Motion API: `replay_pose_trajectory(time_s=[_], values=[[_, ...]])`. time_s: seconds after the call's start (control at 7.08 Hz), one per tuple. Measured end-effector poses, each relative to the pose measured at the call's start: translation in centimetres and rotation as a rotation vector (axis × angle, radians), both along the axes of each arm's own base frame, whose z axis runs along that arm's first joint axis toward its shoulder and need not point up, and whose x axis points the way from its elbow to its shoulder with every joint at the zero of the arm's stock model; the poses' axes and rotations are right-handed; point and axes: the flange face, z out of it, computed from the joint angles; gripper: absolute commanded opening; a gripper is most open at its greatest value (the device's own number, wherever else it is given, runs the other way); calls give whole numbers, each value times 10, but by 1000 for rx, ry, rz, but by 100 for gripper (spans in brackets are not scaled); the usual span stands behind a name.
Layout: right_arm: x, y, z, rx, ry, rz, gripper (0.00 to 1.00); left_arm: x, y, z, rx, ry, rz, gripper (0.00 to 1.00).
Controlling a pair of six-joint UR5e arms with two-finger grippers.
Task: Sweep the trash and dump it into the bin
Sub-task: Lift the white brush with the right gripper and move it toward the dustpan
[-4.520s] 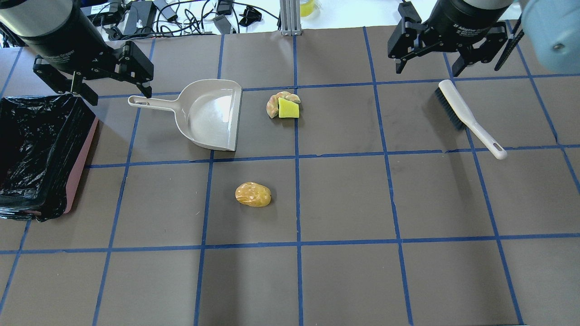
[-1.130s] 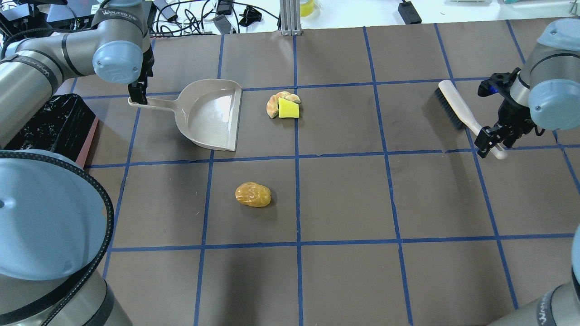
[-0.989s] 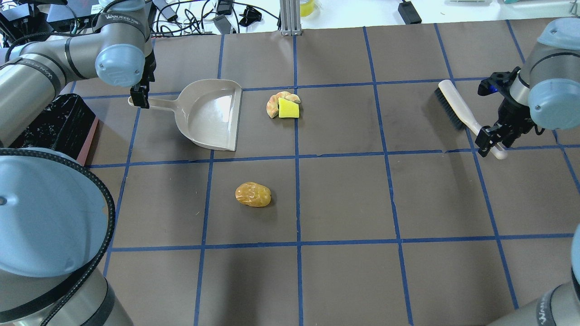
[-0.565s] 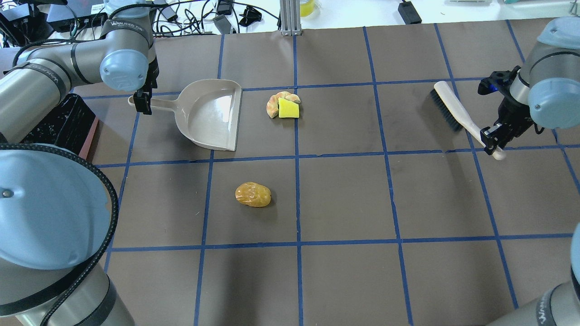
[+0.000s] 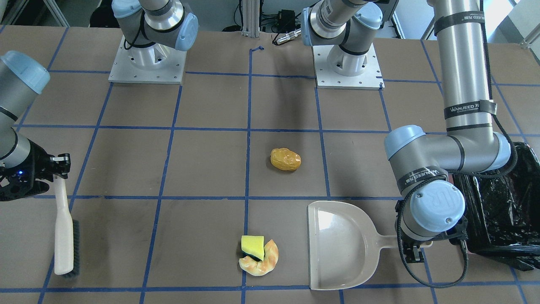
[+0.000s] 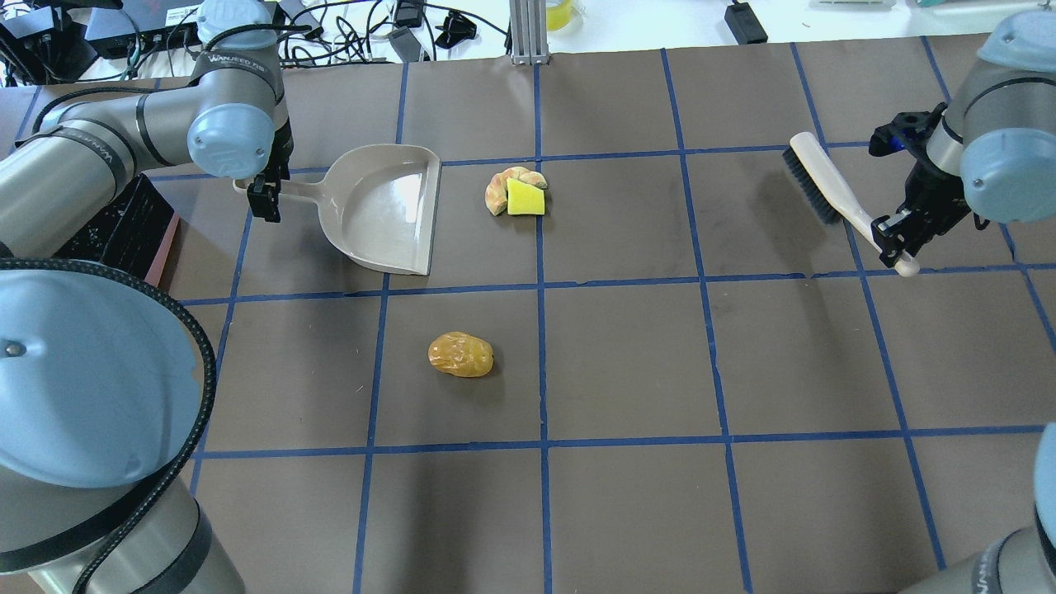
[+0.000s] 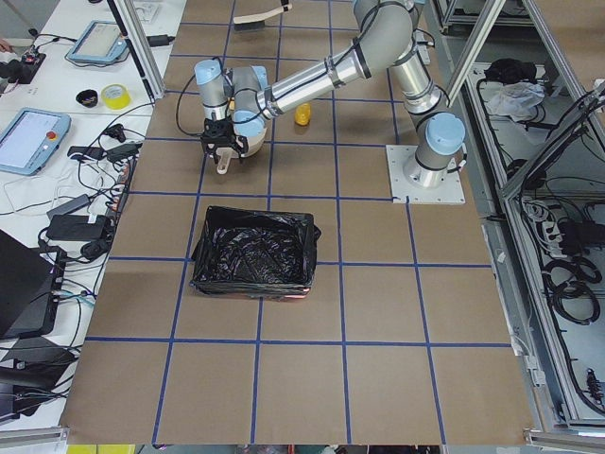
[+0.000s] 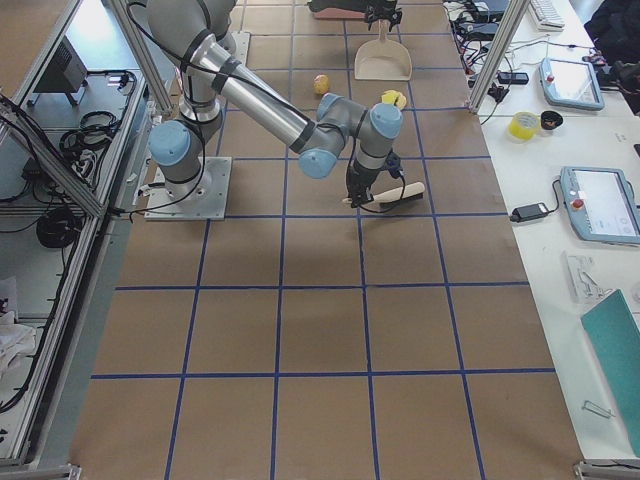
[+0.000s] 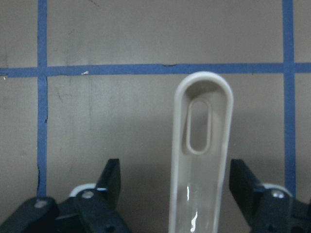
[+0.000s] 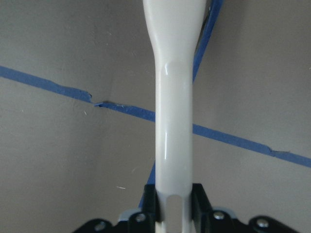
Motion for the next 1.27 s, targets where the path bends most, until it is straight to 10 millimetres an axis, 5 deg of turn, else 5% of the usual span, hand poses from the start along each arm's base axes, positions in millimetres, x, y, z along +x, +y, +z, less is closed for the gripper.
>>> replay_pose_trajectory(time_s=[0.28,0.71,0.99,1.27], values=[[89,3,25,6,29,-92,1,-1,-1,4,-10,4,-2,0],[252,32,27,-20,93,-223,0,0,-2,31,-45,-60,-8,0],[316,50,11,-17,99,-291,0,-20,-1,37,-48,-121,-26,0],[345,51,0,8,56,-340,0,-44,3,26,2,-139,-42,0]])
